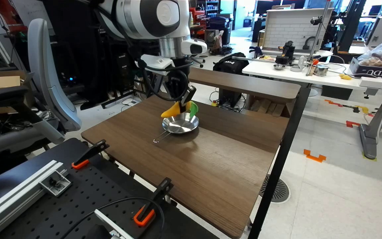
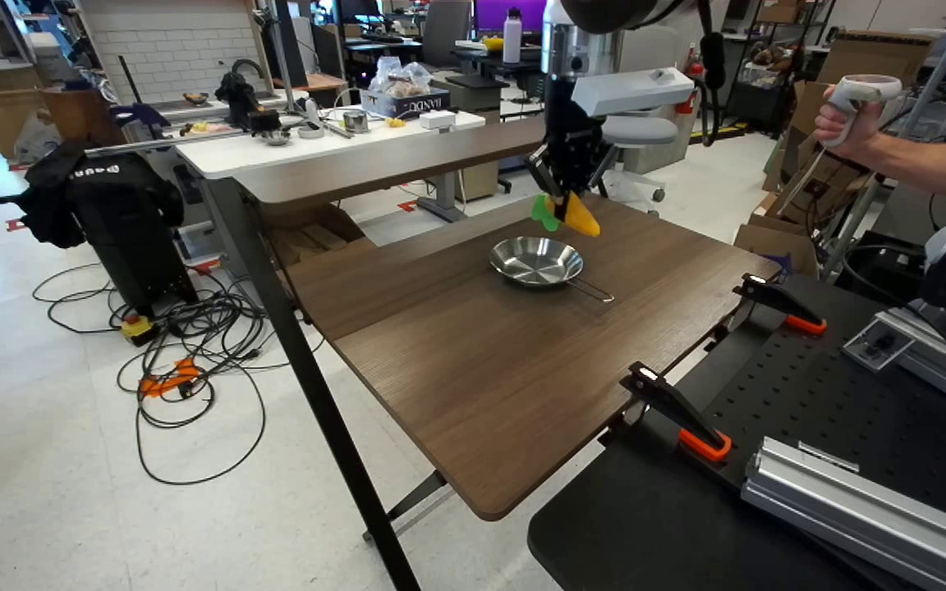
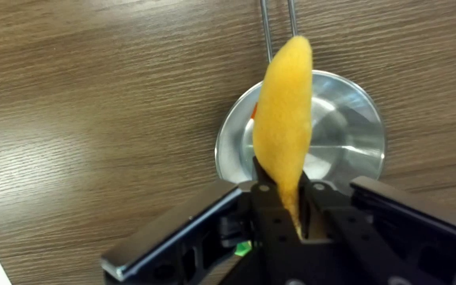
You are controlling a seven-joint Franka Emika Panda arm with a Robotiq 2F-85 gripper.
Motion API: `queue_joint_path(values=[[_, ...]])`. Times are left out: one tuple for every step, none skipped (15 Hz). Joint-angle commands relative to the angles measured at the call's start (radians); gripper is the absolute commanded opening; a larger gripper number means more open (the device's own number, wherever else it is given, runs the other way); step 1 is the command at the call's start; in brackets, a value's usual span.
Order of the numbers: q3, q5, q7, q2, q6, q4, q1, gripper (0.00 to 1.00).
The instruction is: Put the carrot on the pan
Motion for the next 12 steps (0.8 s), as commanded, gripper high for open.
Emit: queue_joint_path(values=[[0.001,-0.022,0.004,0.027,0.008,0.018,0.010,0.03],[0.002,-0.021,0.006,0.033,0.012,0.020,0.011,0.03],[0.000,-0.023,0.009,0.038,0.016,0.021,0.014,0.03],[-0.001,-0.021,0.016,0.046,0.013,0.025,0.016,0.03],[0.000,-0.017,0.017,0.050,0.011,0.026,0.016,0.37],[-0.001,-0.019,0.018,0.054,0.008,0.028,0.018,0.40],[-0.004,-0.022,0.020,0.057,0.010,0.028,0.020,0.45],[-0.003,-0.021,0.019,0.059,0.010,0.027,0.020,0.53],[-0.005,-0.023,0.020,0.059,0.010,0.028,0.022,0.60],[-0.006,-0.023,0.020,0.058,0.011,0.026,0.022,0.68],[-0.007,-0.024,0.020,0.056,0.014,0.024,0.022,0.74],[-0.007,-0.024,0.018,0.051,0.015,0.021,0.021,0.83]])
